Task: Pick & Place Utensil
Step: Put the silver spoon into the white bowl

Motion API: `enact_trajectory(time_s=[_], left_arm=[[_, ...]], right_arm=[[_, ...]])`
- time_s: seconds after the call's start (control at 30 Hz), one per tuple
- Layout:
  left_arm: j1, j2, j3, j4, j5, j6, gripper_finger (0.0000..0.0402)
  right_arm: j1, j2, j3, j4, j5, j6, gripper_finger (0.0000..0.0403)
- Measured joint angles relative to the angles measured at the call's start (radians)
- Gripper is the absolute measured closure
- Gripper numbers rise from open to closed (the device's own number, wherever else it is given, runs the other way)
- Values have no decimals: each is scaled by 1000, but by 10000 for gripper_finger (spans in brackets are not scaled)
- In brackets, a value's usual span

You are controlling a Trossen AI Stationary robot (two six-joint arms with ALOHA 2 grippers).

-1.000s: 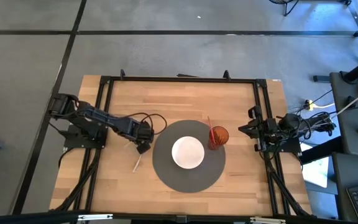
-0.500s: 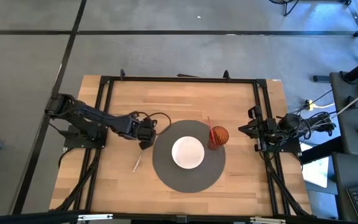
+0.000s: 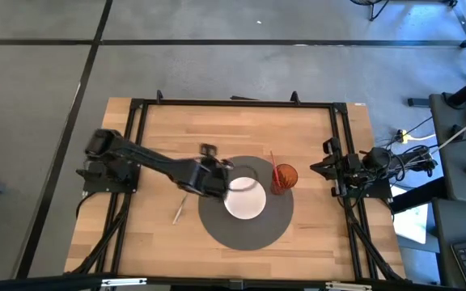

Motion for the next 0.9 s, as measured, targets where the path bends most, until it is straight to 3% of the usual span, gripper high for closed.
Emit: enact_trajectory(time_s=[0.27,0.5,0.63,0.8,0.9], left_arm=[[-74,315,296,-122,7,368,394],[-84,444,536,-149,-6,544,394],[-84,491,565,-155,-28,628,394],[-81,553,565,-172,-126,695,394],[-81,571,565,-178,-121,701,394]], right_arm=[[0,0,0,0,0,-1,382],[0,0,0,0,0,-1,382],[0,0,0,-1,0,-1,382],[0,0,0,-3,0,-13,382],[0,0,0,-3,0,-13,382]])
